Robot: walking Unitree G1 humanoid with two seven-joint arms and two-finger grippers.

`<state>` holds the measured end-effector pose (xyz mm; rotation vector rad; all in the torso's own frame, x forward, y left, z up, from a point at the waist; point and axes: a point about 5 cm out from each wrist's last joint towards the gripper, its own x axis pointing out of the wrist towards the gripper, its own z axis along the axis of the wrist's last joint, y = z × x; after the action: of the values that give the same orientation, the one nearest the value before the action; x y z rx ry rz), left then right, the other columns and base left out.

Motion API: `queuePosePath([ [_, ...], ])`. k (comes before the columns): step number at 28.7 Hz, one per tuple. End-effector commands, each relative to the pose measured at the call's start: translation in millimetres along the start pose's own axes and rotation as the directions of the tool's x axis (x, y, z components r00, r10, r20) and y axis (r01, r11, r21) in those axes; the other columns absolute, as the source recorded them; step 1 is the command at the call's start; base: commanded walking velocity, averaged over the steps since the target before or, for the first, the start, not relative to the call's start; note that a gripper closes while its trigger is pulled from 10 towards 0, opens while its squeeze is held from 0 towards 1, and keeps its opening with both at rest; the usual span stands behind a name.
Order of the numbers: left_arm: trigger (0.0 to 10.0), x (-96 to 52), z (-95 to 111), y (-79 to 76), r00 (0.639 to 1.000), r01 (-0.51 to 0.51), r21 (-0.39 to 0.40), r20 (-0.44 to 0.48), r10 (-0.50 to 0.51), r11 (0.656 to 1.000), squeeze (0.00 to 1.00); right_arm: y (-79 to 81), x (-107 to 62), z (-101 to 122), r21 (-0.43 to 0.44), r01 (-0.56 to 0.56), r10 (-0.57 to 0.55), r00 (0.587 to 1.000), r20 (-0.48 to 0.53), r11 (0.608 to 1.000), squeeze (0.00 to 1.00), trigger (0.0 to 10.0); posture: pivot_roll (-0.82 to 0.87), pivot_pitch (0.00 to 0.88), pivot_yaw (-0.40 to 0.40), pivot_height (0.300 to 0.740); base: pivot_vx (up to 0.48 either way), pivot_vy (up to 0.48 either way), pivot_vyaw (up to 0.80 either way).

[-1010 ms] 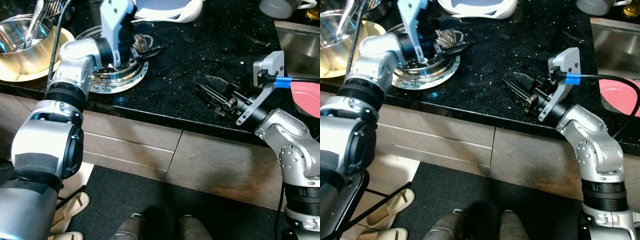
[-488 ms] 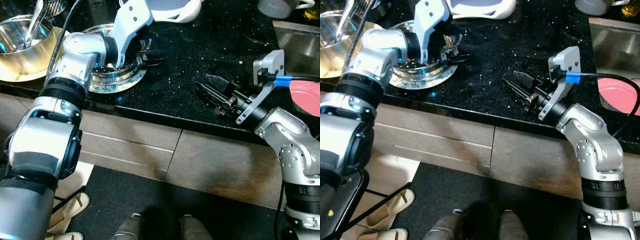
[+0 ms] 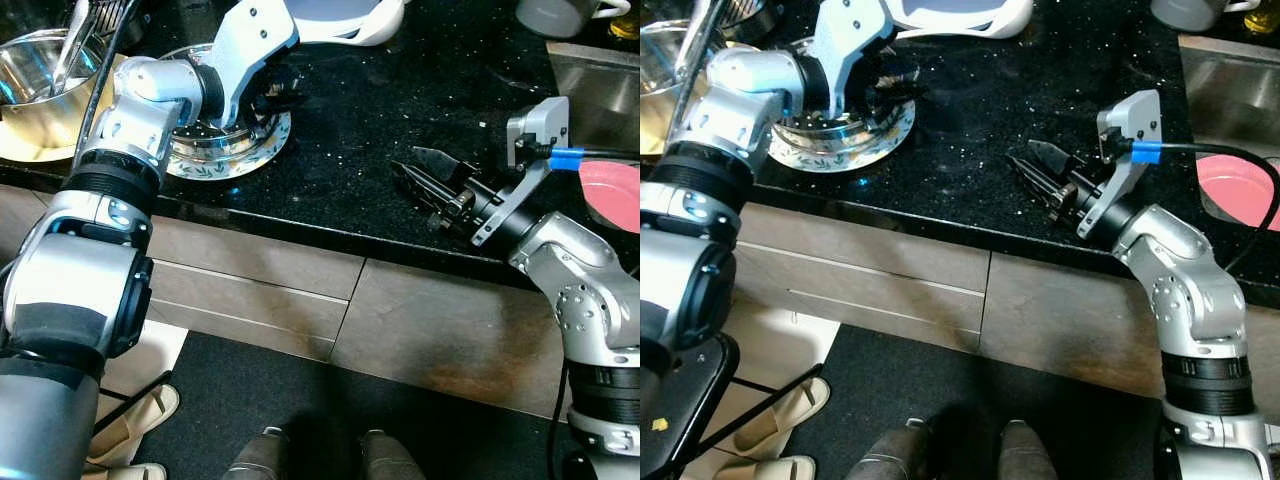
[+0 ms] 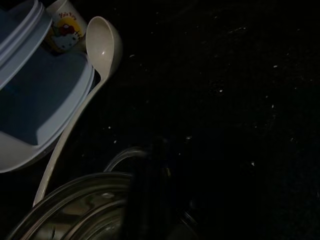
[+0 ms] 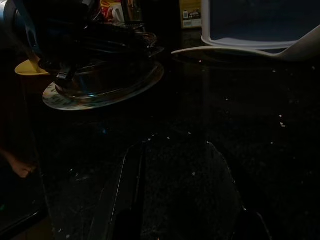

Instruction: Kitchen organization

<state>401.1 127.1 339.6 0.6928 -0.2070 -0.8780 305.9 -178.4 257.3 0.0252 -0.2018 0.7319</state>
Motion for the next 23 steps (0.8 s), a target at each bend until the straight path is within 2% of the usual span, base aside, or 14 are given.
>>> queuePosePath([
  [1, 0.0, -3.5, -1, 1.5, 1.0, -0.003, 0.016, -0.021, 0.004, 1.0, 0.0, -2.4, -1.6, -1, 0.0, 0.016, -0.016, 1.0, 0.007, 1.0, 0.0, 10.0, -0.06, 0.24, -0.018, 0.74, 0.0, 0.0, 0.0],
  [9, 0.0, -8.0, 6, 10.5, 0.996, -0.088, 0.016, 0.015, 0.087, 0.996, 0.0, -3.0, -1.1, -1, -0.002, 0.022, -0.022, 1.0, 0.011, 1.0, 0.0, 10.0, -0.06, 0.23, -0.016, 0.74, 0.0, 0.0, 0.0],
  [15, 0.0, -17.8, 28, 26.0, 0.976, -0.187, 0.011, 0.114, 0.184, 0.982, 0.0, -3.9, 0.6, -3, 0.003, 0.028, -0.029, 0.999, 0.017, 1.0, 0.0, 10.0, -0.05, 0.224, -0.014, 0.74, 0.0, 0.0, 0.0],
  [18, 0.0, -30.0, 44, 38.5, 0.945, -0.276, 0.025, 0.188, 0.266, 0.961, 0.0, -4.3, 2.5, -3, 0.012, 0.036, -0.036, 0.999, 0.029, 0.999, 0.0, 10.0, -0.05, 0.217, -0.012, 0.74, 0.0, 0.0, 0.0],
  [21, 0.0, -47.7, 66, 53.5, 0.89, -0.388, 0.045, 0.28, 0.361, 0.921, 0.0, -2.4, 5.6, -3, 0.039, 0.034, -0.036, 0.998, 0.057, 0.999, 0.0, 10.0, -0.04, 0.208, -0.01, 0.74, 0.0, 0.0, 0.0],
  [22, 0.0, -47.7, 66, 53.5, 0.89, -0.388, 0.045, 0.28, 0.361, 0.921, 0.0, -2.4, 5.6, -3, 0.039, 0.034, -0.036, 0.998, 0.057, 0.999, 0.0, 10.0, -0.04, 0.208, -0.01, 0.74, 0.0, 0.0, 0.0],
  [23, 0.0, -53.4, 71, 57.4, 0.87, -0.423, 0.05, 0.304, 0.389, 0.905, 0.0, -1.0, 7.1, -2, 0.056, 0.027, -0.031, 0.997, 0.074, 0.998, 0.0, 10.0, -0.04, 0.204, -0.008, 0.74, 0.0, 0.0, 0.0],
])
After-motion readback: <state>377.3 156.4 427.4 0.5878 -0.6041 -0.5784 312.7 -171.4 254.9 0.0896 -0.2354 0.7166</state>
